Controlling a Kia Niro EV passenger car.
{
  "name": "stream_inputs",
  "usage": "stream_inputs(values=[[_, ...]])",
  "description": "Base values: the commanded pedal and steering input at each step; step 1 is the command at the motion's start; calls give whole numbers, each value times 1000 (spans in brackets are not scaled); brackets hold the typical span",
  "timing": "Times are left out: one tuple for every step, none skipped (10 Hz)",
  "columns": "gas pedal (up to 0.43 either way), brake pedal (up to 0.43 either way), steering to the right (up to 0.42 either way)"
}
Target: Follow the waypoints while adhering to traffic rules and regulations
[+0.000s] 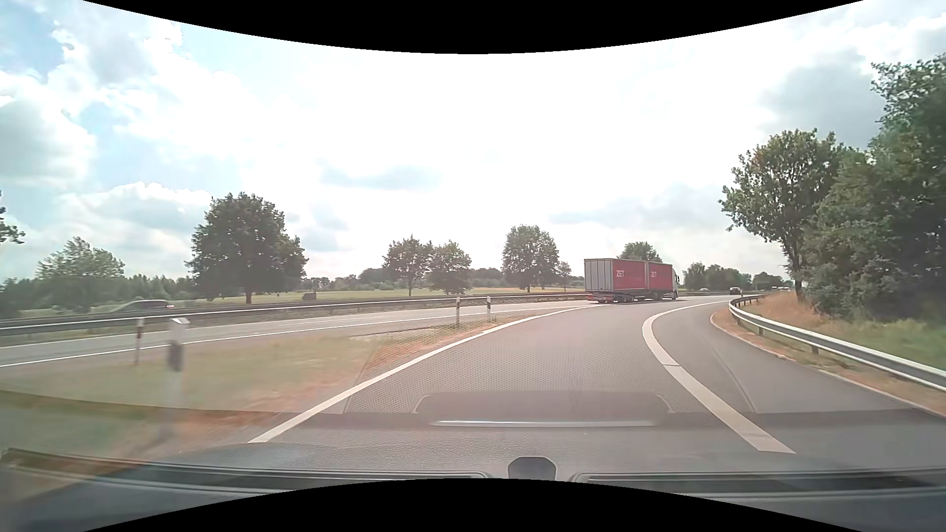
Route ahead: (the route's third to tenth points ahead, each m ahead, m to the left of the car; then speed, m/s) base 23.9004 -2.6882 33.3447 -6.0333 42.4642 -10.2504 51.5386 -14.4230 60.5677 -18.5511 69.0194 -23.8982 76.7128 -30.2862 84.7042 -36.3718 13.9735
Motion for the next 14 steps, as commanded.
stream_inputs(values=[[248, 0, 98], [248, 0, 98], [248, 0, 98], [248, 0, 97], [248, 0, 94], [268, 0, 92], [280, 0, 91], [287, 0, 90], [299, 0, 90], [311, 0, 89], [350, 0, 85], [358, 0, 83], [398, 0, 81], [409, 0, 80]])
